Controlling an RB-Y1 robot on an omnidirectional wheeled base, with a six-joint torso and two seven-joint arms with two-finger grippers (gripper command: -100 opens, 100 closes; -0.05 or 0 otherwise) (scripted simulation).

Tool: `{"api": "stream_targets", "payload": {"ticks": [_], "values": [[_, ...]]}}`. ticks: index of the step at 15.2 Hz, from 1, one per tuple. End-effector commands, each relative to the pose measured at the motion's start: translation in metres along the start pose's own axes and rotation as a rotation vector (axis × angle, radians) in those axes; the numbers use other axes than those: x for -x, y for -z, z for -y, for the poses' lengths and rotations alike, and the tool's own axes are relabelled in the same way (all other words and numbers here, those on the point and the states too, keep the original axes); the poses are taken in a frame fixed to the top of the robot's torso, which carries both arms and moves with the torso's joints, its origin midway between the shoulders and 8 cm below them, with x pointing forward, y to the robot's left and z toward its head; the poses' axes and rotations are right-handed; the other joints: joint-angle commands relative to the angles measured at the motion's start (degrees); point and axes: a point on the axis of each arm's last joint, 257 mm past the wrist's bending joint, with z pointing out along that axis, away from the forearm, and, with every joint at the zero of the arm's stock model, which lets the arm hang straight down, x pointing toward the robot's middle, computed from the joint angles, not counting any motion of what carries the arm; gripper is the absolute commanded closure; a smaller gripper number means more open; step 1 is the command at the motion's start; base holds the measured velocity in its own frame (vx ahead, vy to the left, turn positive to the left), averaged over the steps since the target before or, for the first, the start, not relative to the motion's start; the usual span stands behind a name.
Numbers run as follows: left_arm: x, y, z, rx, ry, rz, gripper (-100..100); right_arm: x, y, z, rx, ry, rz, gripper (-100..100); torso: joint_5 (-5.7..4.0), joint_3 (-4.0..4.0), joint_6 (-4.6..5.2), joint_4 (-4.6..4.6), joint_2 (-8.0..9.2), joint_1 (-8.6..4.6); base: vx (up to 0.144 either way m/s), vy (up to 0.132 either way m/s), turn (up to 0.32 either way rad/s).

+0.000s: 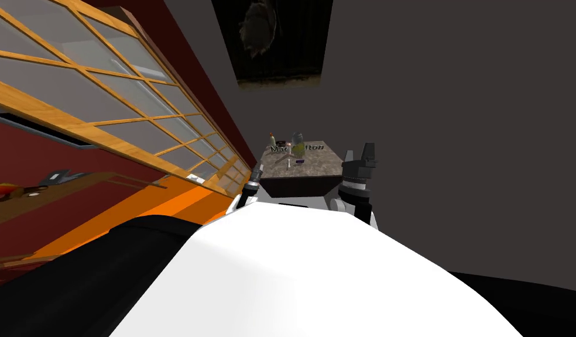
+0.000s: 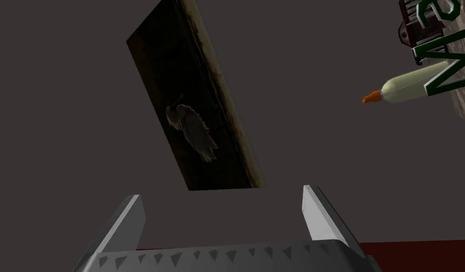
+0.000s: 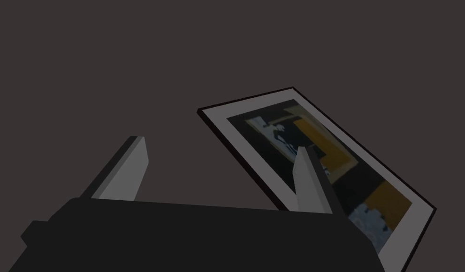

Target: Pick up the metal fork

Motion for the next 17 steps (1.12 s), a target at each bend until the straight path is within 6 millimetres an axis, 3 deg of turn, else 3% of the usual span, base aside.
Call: {"api": "stream_targets", "payload": {"ticks": [1, 9, 10, 17], "values": [[-0.011, 0.005, -0.013, 0.003, -0.118, -0.07, -100, 0.0, 0.0, 0.0, 0.0, 0.0, 0.0, 0, 0.0, 0.0, 0.0, 0.0, 0.0, 0.0, -0.075, -0.055, -0.178], [-0.022, 0.019, -0.042, 0.002, -0.353, -0.236, -100, 0.0, 0.0, 0.0, 0.0, 0.0, 0.0, 0, 0.0, -0.03, 0.01, -0.01, -0.06, -0.02, -0.056, -0.049, -0.134], [-0.027, 0.026, -0.053, -0.011, -0.451, -0.294, -100, 0.0, 0.0, 0.0, 0.0, 0.0, 0.0, 0, 0.0, -0.05, -0.02, -0.02, -0.09, 0.0, -0.057, -0.051, -0.192], [-0.027, 0.05, -0.091, -0.029, -0.698, -0.477, -100, 0.0, 0.0, 0.0, 0.0, 0.0, 0.0, 0, -0.03, -0.05, 0.02, -0.02, -0.08, -0.11, -0.051, -0.071, -0.177]]}}
